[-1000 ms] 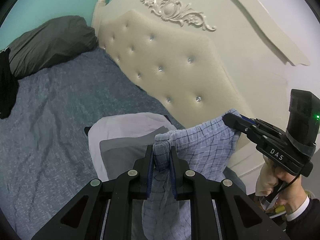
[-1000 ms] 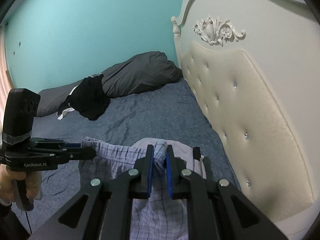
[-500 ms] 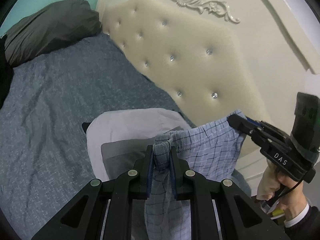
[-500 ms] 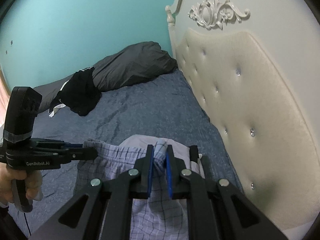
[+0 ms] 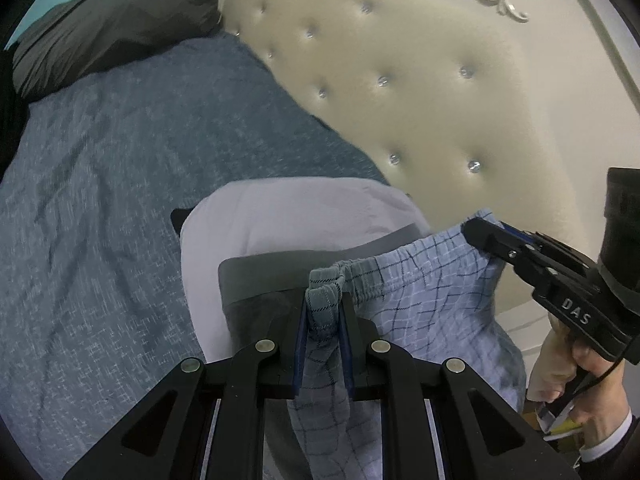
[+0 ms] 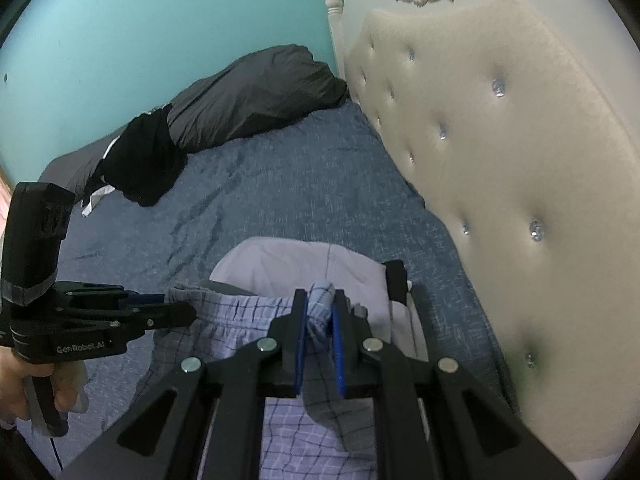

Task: Fold clothes
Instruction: 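Lower the shorts onto the grey pillow and open the left gripper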

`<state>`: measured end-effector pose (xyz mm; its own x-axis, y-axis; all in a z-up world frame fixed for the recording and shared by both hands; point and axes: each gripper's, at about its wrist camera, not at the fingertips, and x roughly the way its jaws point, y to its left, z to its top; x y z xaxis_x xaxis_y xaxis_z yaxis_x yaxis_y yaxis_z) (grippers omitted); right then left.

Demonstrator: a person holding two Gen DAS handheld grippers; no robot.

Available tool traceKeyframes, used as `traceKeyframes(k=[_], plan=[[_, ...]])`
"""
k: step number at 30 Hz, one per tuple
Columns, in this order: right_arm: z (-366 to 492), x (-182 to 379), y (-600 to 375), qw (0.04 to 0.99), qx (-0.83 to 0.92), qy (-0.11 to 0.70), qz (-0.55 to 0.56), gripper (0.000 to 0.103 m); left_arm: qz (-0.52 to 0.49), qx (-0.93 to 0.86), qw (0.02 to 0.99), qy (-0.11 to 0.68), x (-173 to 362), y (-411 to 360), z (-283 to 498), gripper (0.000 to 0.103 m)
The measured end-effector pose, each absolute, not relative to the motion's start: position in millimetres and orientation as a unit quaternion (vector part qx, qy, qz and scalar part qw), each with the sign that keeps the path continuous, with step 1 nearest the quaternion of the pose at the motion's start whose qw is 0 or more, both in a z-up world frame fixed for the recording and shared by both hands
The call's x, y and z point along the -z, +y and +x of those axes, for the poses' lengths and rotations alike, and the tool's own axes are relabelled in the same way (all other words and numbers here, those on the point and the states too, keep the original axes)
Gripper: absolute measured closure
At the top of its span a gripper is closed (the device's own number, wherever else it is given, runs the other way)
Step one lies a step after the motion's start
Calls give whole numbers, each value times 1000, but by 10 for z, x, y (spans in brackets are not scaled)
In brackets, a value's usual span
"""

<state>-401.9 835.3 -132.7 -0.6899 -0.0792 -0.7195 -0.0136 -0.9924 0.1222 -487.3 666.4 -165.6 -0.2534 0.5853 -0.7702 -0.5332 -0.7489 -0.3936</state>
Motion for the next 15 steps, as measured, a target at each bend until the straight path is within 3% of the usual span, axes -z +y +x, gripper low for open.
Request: traceKeyframes(k=[15], plan=[[-4239,1634,8422,-2,900,-68,430,92,-501,-793,345,-15,1824,6744,-4960,85]])
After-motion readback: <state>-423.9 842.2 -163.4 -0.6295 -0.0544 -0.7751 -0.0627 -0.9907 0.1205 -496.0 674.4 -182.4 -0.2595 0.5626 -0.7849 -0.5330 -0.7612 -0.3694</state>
